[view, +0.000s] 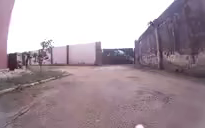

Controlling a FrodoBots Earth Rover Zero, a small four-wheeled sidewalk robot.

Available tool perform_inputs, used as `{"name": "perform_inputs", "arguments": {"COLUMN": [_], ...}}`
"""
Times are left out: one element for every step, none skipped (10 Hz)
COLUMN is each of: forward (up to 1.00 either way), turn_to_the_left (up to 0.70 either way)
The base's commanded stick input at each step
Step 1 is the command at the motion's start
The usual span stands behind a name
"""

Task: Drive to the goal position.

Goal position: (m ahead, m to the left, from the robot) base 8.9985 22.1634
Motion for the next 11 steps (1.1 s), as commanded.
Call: {"name": "perform_inputs", "arguments": {"forward": [0.5, 0.5, 0.5, 0.5, 0.5, 0.5, 0.5, 0.5, 0.5, 0.5, 0.5], "turn_to_the_left": [0.0, 0.0, 0.0, 0.0, 0.0, 0.0, 0.0, 0.0, 0.0, 0.0, 0.0]}}
